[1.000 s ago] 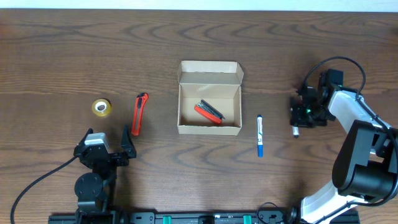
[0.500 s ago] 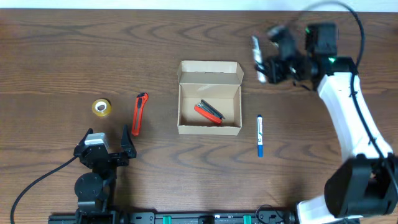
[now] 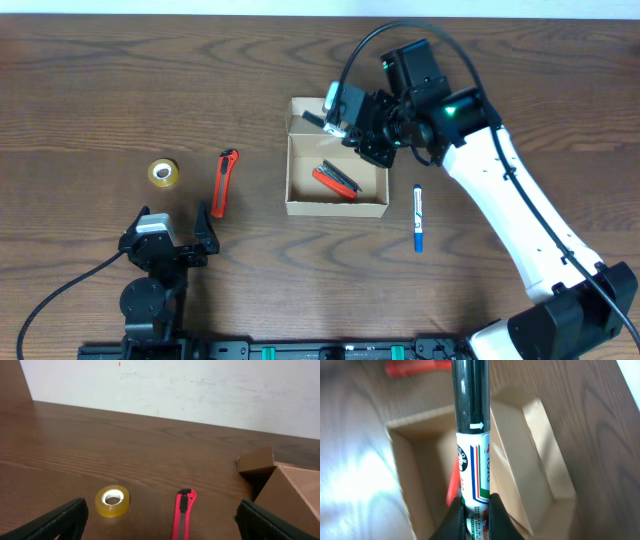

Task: Pack container
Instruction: 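Carry the black-capped marker into the box and release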

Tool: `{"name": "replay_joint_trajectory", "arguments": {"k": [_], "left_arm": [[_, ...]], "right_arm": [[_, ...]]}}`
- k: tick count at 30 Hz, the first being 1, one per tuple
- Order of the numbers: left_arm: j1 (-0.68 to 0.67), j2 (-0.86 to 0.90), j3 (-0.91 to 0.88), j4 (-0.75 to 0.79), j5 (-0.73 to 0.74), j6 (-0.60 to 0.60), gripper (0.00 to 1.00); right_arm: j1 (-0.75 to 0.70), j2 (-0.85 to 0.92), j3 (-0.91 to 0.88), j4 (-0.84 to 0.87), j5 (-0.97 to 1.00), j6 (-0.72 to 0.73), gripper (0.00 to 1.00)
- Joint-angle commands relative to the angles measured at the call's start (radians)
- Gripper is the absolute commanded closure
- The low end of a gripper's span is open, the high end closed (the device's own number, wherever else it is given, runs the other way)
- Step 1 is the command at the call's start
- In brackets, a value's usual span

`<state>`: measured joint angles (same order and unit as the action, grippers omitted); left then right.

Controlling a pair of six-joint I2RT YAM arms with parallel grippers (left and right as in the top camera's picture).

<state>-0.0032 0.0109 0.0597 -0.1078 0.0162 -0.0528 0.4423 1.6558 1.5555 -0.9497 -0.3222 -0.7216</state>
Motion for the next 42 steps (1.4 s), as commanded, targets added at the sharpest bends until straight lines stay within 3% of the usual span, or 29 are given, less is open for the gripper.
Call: {"name": "replay_joint_trajectory", "arguments": {"k": [1,12,42], "left_arm": [[-0.004,-0.006,-0.028,-0.019,0.003,-0.008,0.05],[-0.004,-0.006,-0.028,-0.019,0.003,-0.008,0.05],[-0.004,-0.006,-0.028,-0.019,0.003,-0.008,0.05]], "right_arm": [[0.018,0.014,0.011,-0.018,0.211,-0.075,0.99],[0.058,0.134,0.011,-0.114,0.214,-0.212,0.99],[0.098,0.391,0.008,-0.052,0.134,-0.192,0.99]]}}
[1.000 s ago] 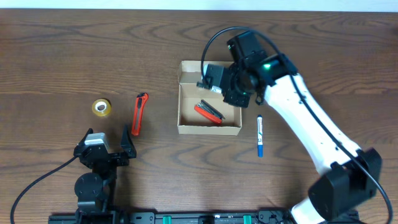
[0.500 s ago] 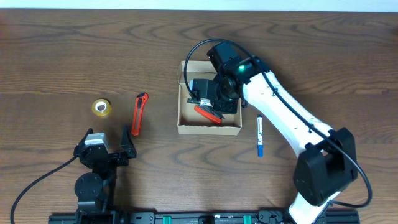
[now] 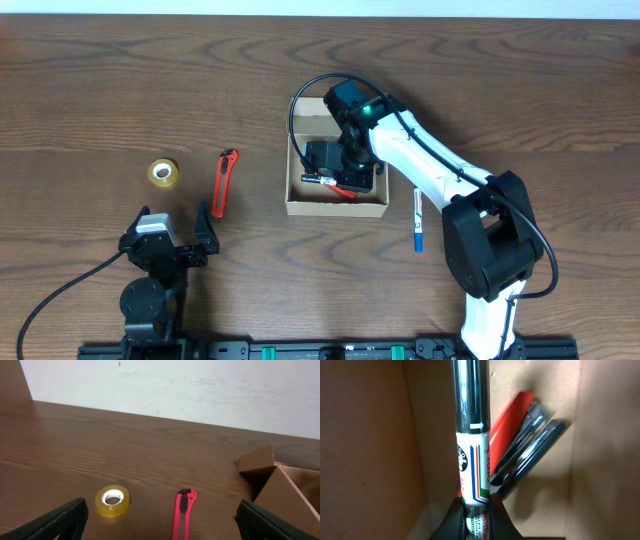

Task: Pack container
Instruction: 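Carry the black-capped marker into the box and release, then lift the right gripper and move to the blue-capped marker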

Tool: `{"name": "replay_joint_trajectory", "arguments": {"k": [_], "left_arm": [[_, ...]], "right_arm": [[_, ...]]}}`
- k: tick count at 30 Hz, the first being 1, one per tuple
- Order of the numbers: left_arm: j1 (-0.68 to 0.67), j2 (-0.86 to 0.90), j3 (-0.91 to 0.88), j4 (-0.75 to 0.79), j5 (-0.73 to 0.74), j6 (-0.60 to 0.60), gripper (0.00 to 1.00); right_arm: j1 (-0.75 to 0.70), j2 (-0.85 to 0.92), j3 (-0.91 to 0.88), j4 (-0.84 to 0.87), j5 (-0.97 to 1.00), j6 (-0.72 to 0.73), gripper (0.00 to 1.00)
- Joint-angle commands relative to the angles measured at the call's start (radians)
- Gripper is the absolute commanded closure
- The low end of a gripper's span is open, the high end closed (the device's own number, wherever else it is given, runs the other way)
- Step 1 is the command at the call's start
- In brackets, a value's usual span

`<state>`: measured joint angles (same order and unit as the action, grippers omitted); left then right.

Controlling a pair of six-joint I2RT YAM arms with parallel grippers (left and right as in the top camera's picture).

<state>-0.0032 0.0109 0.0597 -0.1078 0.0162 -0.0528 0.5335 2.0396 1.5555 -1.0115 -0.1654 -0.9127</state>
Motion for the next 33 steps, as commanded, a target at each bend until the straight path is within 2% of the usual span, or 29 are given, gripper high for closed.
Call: {"name": "replay_joint_trajectory", "arguments": {"k": [1,2,4,8,11,19,26,28,29,31,33], "left_arm": [[-0.004,-0.006,-0.028,-0.019,0.003,-0.008,0.05],[-0.004,-0.006,-0.028,-0.019,0.003,-0.008,0.05],[-0.004,-0.006,-0.028,-0.019,0.003,-0.008,0.05],[-0.004,-0.006,-0.028,-0.019,0.003,-0.008,0.05],[-0.004,-0.006,-0.028,-0.019,0.003,-0.008,0.05],[-0.004,-0.006,-0.028,-0.019,0.003,-0.008,0.05],[-0.004,-0.006,-0.028,-0.019,0.002,-0.008,0.05],[-0.004,-0.006,-0.028,-0.019,0.003,-0.008,0.05],[-0.004,-0.006,-0.028,-0.019,0.003,-0.008,0.05],[-0.004,-0.006,-0.028,-0.019,0.003,-0.008,0.05],[-0.004,-0.006,-0.028,-0.019,0.003,-0.008,0.05]], "right_arm": [[0.006,0.008,0.008,0.013,-0.022,0.000,0.98],[0.006,0.008,0.008,0.014,-0.023,0.000,0.95],[0.006,0.008,0.008,0.014,-0.022,0.013,0.76],[0.004,0.008,0.008,0.018,-0.022,0.023,0.74],[0.002,0.008,0.008,0.031,-0.022,0.024,0.66],[-0.007,-0.031,0.037,0.104,-0.017,0.173,0.71],[-0.075,-0.160,0.156,0.149,0.013,0.371,0.63],[-0.107,-0.201,0.187,0.149,0.014,0.436,0.62],[-0.122,-0.219,0.199,0.149,0.024,0.464,0.65],[-0.156,-0.254,0.214,0.168,0.093,0.545,0.71],[-0.188,-0.284,0.215,0.206,0.230,0.674,0.66]]}}
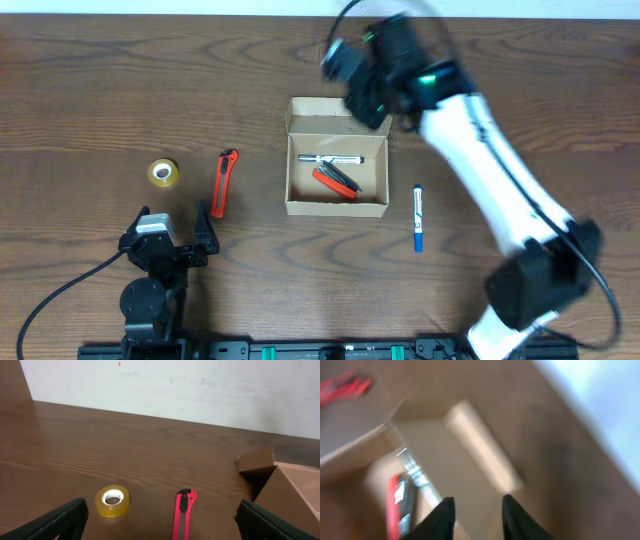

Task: Pack container
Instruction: 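Lift the right gripper and move to the blue-capped marker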

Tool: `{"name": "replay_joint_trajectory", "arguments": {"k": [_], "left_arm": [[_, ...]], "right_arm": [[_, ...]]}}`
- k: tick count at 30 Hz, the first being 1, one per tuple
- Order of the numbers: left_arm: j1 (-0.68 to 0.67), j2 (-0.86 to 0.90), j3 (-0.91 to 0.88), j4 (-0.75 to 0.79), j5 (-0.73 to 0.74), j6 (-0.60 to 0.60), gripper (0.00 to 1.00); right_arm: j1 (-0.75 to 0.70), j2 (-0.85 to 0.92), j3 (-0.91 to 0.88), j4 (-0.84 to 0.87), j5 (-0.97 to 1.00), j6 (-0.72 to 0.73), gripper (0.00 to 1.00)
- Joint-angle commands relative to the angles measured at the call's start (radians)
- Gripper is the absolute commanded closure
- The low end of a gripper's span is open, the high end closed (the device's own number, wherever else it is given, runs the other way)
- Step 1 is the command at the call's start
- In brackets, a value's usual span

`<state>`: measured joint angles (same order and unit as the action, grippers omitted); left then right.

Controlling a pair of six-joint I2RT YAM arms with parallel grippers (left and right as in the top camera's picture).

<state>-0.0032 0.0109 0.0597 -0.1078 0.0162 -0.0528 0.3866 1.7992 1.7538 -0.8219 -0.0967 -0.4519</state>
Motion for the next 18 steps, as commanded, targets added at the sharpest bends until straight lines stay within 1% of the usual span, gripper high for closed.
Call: {"name": "replay_joint_trajectory", "arguments": {"k": [1,3,4,5,6,7,9,10,11,14,18], "left_arm": [[-0.004,-0.006,-0.028,-0.019,0.003,-0.008,0.05],[-0.004,-0.006,-0.028,-0.019,0.003,-0.008,0.05],[-0.004,-0.006,-0.028,-0.019,0.003,-0.008,0.05],[-0.004,-0.006,-0.028,-0.019,0.003,-0.008,0.05],[-0.004,-0.006,-0.028,-0.019,0.003,-0.008,0.05],[-0.004,-0.006,-0.028,-0.019,0.003,-0.008,0.05],[-0.004,-0.006,-0.028,-0.019,0.003,-0.008,0.05],[-0.004,-0.006,-0.028,-0.019,0.003,-0.008,0.05],[-0.004,-0.006,-0.028,-0.019,0.003,-0.008,0.05],[-0.004,-0.006,-0.028,-0.019,0.003,-0.008,0.05],[-0.004,-0.006,-0.028,-0.019,0.003,-0.008,0.05]], "right_arm": [[-0.060,-0.058,0.017,0.031,0.245,0.293,0.66],[-0.088,-0.075,0.017,0.041,0.346,0.422,0.66],[-0.105,-0.085,0.017,0.034,0.377,0.495,0.64],[-0.116,-0.090,0.017,0.023,0.391,0.555,0.58],[-0.126,-0.094,0.017,0.007,0.396,0.605,0.49],[-0.138,-0.096,0.017,-0.014,0.401,0.658,0.47],[-0.163,-0.096,0.016,-0.068,0.412,0.804,0.47],[-0.180,-0.096,0.016,-0.110,0.405,0.901,0.49],[-0.197,-0.096,0.016,-0.150,0.387,0.968,0.50],[-0.229,-0.096,0.016,-0.239,0.347,1.031,0.51],[-0.233,-0.105,0.004,-0.360,0.351,1.048,0.50]]}}
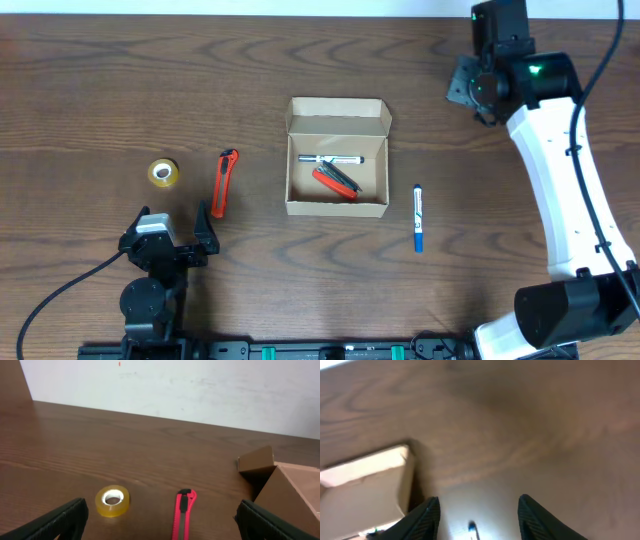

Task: Pack container
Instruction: 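Lift the right gripper and move to the blue-capped marker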

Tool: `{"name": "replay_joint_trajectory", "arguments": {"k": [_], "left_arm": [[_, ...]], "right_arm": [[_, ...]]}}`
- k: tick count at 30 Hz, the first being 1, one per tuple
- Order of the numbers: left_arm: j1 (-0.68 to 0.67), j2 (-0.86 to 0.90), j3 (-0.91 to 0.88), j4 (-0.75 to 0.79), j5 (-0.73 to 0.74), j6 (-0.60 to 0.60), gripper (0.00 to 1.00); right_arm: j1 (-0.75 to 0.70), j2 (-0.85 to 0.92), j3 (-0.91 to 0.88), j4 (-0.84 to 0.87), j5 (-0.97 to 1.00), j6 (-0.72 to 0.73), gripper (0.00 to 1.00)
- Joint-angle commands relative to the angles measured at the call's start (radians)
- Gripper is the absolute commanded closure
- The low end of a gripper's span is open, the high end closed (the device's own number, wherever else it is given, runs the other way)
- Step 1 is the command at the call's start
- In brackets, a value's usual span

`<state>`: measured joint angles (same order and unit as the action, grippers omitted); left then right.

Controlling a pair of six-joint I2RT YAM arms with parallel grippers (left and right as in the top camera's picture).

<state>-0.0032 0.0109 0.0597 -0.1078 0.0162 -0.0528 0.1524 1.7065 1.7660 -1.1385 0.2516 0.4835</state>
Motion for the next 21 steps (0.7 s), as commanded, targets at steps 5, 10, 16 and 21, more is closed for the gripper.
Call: {"name": "replay_joint_trajectory", "arguments": {"k": [5,10,16,21], "left_arm": [[-0.004,-0.006,-0.028,-0.020,0.003,-0.008,0.05],[-0.004,-0.006,-0.028,-0.020,0.003,-0.008,0.05],[-0.004,-0.006,-0.028,-0.020,0.003,-0.008,0.05],[-0.004,-0.006,-0.028,-0.020,0.003,-0.008,0.05]], "right_arm": [[0.006,-0.087,-0.211,0.012,-0.062,0.121,0.49],[0.005,-0.202,-0.499,0.181,-0.143,0.081,0.48],[0.005,-0.217,-0.682,0.271,-0.212,-0.075,0.48],[0.006,-0.216,-0.814,0.326,-0.231,-0.080,0.48]]}}
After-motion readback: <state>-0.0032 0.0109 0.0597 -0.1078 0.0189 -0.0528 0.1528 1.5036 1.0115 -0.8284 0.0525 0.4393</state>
